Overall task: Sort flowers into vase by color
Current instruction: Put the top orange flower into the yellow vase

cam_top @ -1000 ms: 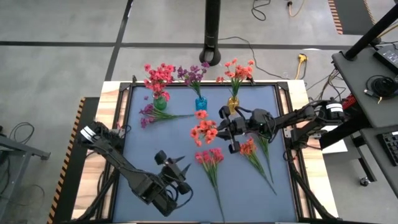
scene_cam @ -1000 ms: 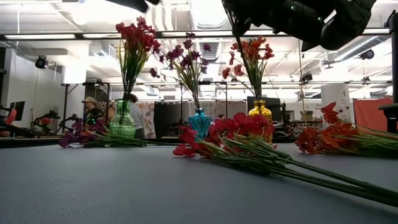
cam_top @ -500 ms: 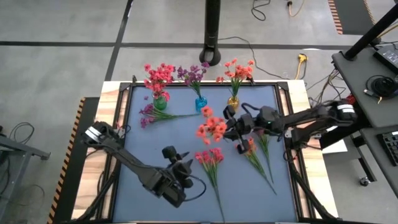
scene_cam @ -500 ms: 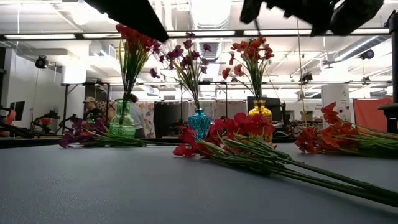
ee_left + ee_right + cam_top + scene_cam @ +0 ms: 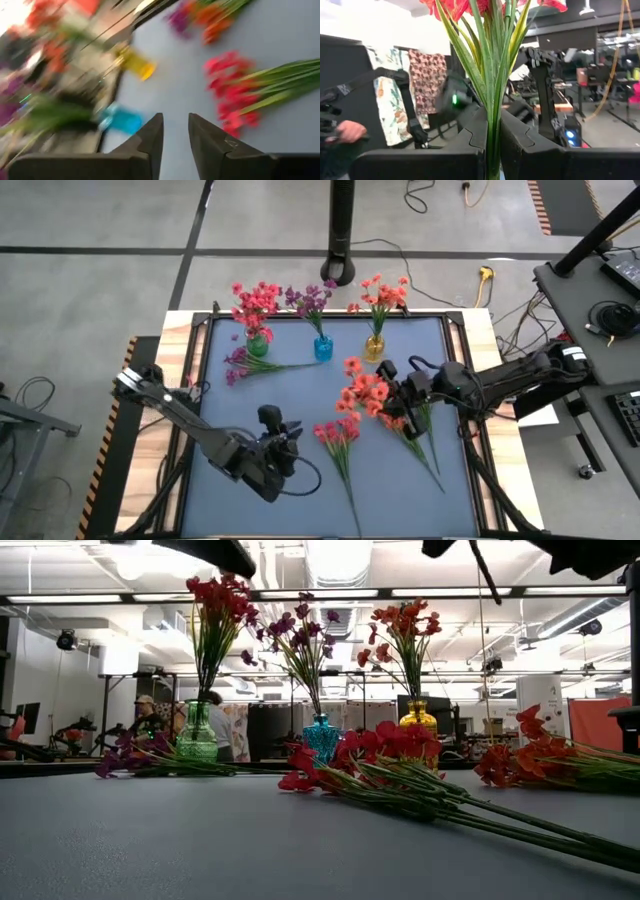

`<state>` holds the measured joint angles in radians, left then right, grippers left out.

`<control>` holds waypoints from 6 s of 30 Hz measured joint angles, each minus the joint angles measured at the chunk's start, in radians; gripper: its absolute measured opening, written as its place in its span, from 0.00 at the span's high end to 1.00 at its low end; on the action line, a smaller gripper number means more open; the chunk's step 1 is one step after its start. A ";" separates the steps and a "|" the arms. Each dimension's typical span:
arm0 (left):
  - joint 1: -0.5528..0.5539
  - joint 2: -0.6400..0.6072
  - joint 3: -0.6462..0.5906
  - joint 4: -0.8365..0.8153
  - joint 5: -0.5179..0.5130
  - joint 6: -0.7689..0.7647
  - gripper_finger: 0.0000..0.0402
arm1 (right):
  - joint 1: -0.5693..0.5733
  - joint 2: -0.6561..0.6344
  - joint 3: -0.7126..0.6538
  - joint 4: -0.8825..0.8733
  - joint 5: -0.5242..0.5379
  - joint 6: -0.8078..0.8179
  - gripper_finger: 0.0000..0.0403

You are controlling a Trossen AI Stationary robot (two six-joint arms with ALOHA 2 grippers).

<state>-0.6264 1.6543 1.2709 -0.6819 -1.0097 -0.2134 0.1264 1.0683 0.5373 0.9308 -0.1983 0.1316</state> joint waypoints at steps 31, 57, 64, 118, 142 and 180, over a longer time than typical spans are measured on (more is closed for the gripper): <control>0.269 -0.022 -0.658 1.823 0.611 0.358 0.55 | 0.074 0.591 0.261 0.439 0.202 -0.178 0.95; 0.308 0.007 -0.594 1.770 0.538 0.441 0.98 | 0.077 0.587 0.290 0.406 0.256 -0.201 0.82; 0.306 -0.097 -0.647 1.678 0.455 0.402 0.98 | 0.079 0.541 0.294 0.278 0.297 -0.210 0.64; 0.302 -0.171 -0.715 1.416 0.219 0.370 0.52 | -0.039 0.281 0.469 -0.650 0.480 -0.101 0.96; 0.303 -0.169 -0.718 1.368 0.226 0.354 0.52 | -0.134 0.035 0.089 -0.403 1.029 -0.108 0.96; 0.303 -0.169 -0.718 1.353 0.226 0.335 0.52 | -0.337 0.030 0.206 -0.792 1.010 0.043 0.96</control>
<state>-0.3237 1.4857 0.5529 0.6708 -0.7841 0.1219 -0.2104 1.0982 0.7429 0.1386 0.8116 0.1747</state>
